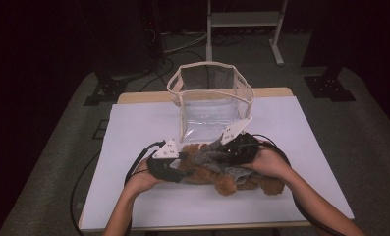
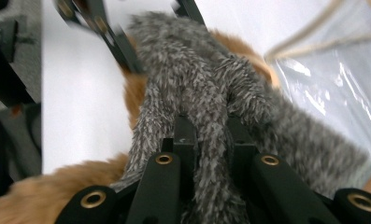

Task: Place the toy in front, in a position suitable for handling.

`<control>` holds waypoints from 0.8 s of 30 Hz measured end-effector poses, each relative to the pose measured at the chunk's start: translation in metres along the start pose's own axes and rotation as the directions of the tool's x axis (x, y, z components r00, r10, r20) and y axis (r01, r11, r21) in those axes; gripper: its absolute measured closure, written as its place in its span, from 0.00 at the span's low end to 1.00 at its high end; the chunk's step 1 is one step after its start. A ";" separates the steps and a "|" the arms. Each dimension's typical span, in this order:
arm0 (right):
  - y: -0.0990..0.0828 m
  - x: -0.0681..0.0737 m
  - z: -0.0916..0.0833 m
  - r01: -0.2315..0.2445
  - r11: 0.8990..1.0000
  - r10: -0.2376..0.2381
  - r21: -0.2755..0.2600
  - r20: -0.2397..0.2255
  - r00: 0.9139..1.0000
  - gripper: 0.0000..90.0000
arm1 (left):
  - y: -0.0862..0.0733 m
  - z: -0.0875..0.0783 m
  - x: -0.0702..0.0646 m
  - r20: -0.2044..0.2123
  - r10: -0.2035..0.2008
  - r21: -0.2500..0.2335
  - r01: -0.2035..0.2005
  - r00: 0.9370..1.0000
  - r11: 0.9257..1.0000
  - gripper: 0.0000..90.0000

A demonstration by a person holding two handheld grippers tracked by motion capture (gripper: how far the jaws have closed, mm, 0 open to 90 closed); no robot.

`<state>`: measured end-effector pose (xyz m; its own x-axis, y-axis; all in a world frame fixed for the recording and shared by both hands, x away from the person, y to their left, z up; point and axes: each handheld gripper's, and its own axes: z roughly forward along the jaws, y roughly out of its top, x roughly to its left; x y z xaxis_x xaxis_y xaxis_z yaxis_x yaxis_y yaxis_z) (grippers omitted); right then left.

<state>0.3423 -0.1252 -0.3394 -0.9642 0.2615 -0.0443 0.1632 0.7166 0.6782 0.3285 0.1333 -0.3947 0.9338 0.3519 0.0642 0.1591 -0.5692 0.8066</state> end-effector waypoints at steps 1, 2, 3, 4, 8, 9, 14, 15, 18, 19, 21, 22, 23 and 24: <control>0.003 0.001 0.000 0.010 1.000 -0.010 -0.007 -0.009 1.000 0.87 | 0.000 0.000 0.000 -0.005 0.005 -0.001 -0.005 1.000 1.000 0.44; 0.006 0.003 0.002 0.013 1.000 -0.013 -0.006 -0.010 1.000 0.87 | 0.000 -0.001 0.001 -0.010 0.006 -0.003 -0.006 1.000 1.000 0.44; 0.008 0.003 0.004 0.023 1.000 -0.023 0.000 -0.012 1.000 0.87 | 0.000 0.000 0.001 -0.011 0.005 -0.006 -0.005 1.000 1.000 0.45; 0.008 0.003 0.006 0.030 1.000 -0.030 0.009 -0.014 0.999 0.87 | -0.001 -0.001 0.002 -0.014 0.001 -0.010 -0.001 1.000 1.000 0.45; -0.004 0.002 0.007 0.016 0.999 -0.015 0.041 -0.020 1.000 0.87 | -0.003 -0.003 0.004 -0.001 -0.009 -0.010 0.009 1.000 1.000 0.44; -0.009 0.002 0.005 0.023 0.999 -0.022 0.046 -0.012 1.000 0.87 | -0.003 -0.003 0.003 0.006 -0.010 -0.011 0.010 1.000 1.000 0.43; -0.009 0.002 -0.008 0.012 1.000 -0.012 0.021 0.004 1.000 0.87 | -0.003 -0.001 0.002 0.010 -0.008 -0.007 0.008 1.000 1.000 0.43; -0.004 0.001 -0.010 0.013 1.000 -0.013 0.009 0.010 1.000 0.87 | -0.003 -0.001 0.002 0.011 -0.008 -0.006 0.008 1.000 1.000 0.43; 0.010 -0.002 -0.008 0.024 0.999 -0.024 -0.023 0.015 1.000 0.87 | -0.004 -0.002 0.002 0.015 -0.007 -0.007 0.008 1.000 1.000 0.43; 0.014 -0.003 -0.005 0.026 0.999 -0.025 -0.019 0.018 1.000 0.87 | -0.004 -0.002 0.002 0.015 -0.008 -0.008 0.009 1.000 1.000 0.43; 0.018 -0.006 0.004 0.022 1.000 -0.022 -0.011 0.006 1.000 0.87 | -0.005 -0.004 0.004 0.012 -0.010 -0.008 0.010 1.000 1.000 0.43; 0.018 -0.007 0.007 0.020 1.000 -0.020 -0.006 0.001 1.000 0.87 | -0.006 -0.006 0.004 0.009 -0.015 -0.010 0.015 1.000 1.000 0.43; 0.017 -0.007 0.009 0.021 1.000 -0.021 -0.006 -0.004 1.000 0.87 | -0.007 -0.007 0.006 0.008 -0.019 -0.011 0.019 1.000 1.000 0.43; 0.015 -0.008 0.009 0.020 1.000 -0.020 -0.008 -0.008 1.000 0.87 | -0.008 -0.009 0.007 0.005 -0.025 -0.012 0.025 1.000 1.000 0.44</control>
<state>0.3546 -0.1113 -0.3357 -0.9689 0.2421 -0.0516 0.1426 0.7162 0.6832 0.3307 0.1466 -0.3953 0.9313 0.3619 0.0412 0.1782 -0.5515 0.8149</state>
